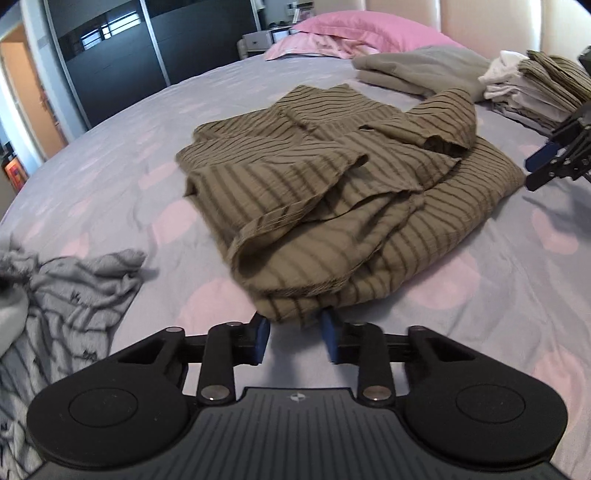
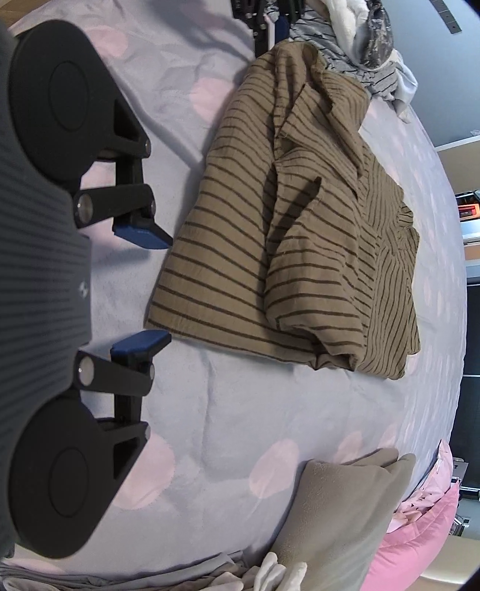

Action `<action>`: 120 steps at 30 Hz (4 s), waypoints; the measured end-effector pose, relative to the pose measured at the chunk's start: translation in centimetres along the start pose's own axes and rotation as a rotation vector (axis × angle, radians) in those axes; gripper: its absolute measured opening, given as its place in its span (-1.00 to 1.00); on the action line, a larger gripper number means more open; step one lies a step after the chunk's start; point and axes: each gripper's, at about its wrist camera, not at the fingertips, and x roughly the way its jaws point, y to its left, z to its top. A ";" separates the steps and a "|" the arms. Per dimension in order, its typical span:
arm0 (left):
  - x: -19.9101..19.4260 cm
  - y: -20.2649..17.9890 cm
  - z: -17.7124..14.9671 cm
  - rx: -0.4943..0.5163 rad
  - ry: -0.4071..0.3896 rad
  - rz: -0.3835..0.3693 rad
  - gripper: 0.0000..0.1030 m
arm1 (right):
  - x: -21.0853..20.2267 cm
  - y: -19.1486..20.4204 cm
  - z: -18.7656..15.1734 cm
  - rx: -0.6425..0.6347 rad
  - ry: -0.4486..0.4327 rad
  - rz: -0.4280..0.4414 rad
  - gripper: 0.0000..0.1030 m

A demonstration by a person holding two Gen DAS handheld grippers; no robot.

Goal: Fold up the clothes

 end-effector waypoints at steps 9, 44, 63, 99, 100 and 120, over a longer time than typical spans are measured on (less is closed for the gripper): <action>0.5 1.9 -1.0 -0.053 0.154 -0.055 -1.00 | 0.2 -0.6 -0.1 0.006 0.011 -0.014 0.01; 3.2 -9.8 -4.0 0.782 0.056 0.496 -0.96 | 4.2 10.3 -3.8 -0.963 -0.162 -0.431 -0.89; -12.2 -9.9 -3.1 0.774 0.075 0.262 -0.98 | -9.2 13.9 -4.4 -0.986 -0.092 -0.238 -0.94; -15.7 -5.3 -0.3 0.167 0.062 -0.094 -0.09 | -15.1 12.7 -5.6 -0.519 0.013 -0.014 -0.22; -14.8 -4.5 0.2 0.116 0.081 -0.092 -0.09 | -14.7 11.8 -5.0 -0.470 0.019 -0.011 -0.22; -8.4 -18.3 -2.8 0.520 0.083 -0.261 -0.36 | -10.0 15.2 -9.8 -0.555 0.105 0.246 -0.69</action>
